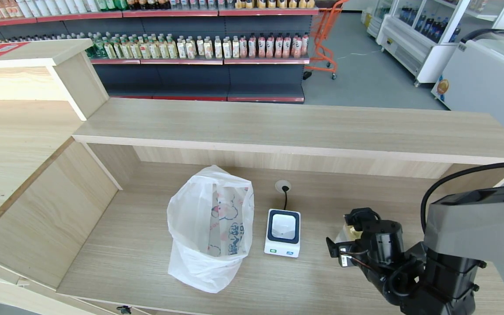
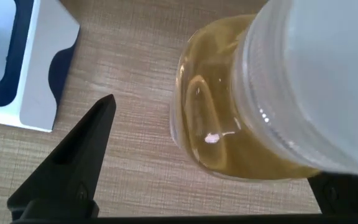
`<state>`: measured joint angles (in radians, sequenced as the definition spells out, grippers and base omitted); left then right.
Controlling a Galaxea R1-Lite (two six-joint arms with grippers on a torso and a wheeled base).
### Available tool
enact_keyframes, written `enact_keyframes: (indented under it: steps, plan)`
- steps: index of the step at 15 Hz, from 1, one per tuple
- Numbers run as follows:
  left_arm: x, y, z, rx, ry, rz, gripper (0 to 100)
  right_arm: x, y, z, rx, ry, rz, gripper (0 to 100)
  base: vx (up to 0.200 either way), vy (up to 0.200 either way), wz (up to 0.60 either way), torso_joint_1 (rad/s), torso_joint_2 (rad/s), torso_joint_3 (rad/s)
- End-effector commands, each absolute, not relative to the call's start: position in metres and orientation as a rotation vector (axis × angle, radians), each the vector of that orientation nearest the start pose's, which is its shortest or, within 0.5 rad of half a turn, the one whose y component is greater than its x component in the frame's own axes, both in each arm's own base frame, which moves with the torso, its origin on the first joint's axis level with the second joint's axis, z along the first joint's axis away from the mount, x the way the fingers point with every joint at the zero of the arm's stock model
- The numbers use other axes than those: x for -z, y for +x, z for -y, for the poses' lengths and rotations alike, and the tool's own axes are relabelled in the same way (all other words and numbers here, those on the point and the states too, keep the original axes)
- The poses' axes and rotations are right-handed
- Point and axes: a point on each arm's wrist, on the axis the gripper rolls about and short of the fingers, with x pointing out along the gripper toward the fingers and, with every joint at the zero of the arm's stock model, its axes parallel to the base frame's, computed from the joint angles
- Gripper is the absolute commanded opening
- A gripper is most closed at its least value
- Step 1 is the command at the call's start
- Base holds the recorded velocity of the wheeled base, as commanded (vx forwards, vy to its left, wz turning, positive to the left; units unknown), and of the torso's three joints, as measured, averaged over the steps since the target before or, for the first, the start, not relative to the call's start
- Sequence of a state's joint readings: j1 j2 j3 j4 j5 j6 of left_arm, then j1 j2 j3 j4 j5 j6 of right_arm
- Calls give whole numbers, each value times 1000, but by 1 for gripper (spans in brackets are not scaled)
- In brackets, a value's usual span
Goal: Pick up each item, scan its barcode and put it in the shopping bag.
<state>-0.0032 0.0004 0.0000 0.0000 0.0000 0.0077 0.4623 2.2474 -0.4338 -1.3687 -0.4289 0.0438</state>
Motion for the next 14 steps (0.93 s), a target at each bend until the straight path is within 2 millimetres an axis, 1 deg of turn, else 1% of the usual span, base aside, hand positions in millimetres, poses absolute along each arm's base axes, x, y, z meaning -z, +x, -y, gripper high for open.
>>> enact_keyframes:
  steps: [1, 3, 4, 6, 7, 9, 11, 13, 14]
  plan:
    - [-75, -23, 0, 3, 8, 0, 100, 7, 290, -132, -28, -170, -388, 100, 0, 0, 0, 0, 0, 0]
    - [-75, -23, 0, 3, 8, 0, 100, 4, 300, -136, -29, -168, -351, 100, 0, 0, 0, 0, 0, 0]
    - [-75, -23, 0, 3, 8, 0, 100, 3, 307, -135, -24, -190, -335, 100, 0, 0, 0, 0, 0, 0]
    - [-75, -23, 0, 3, 8, 0, 100, 2, 314, -132, -54, -196, -324, 100, 0, 0, 0, 0, 0, 0]
    - [-75, -23, 0, 3, 8, 0, 100, 1, 316, -130, -73, -206, -319, 0, 0, 0, 0, 0, 0, 0]
    - [-75, -23, 0, 3, 8, 0, 100, 0, 321, -121, -68, -230, -318, 0, 0, 0, 0, 0, 0, 0]
    - [-75, -23, 0, 3, 8, 0, 100, 0, 322, -117, -66, -225, -319, 0, 0, 0, 0, 0, 0, 0]
    - [-75, -23, 0, 3, 8, 0, 100, -4, 324, -116, -61, -219, -307, 0, 0, 0, 0, 0, 0, 0]
    - [-75, -23, 0, 3, 8, 0, 100, -7, 329, -118, -58, -212, -284, 0, 0, 0, 0, 0, 0, 0]
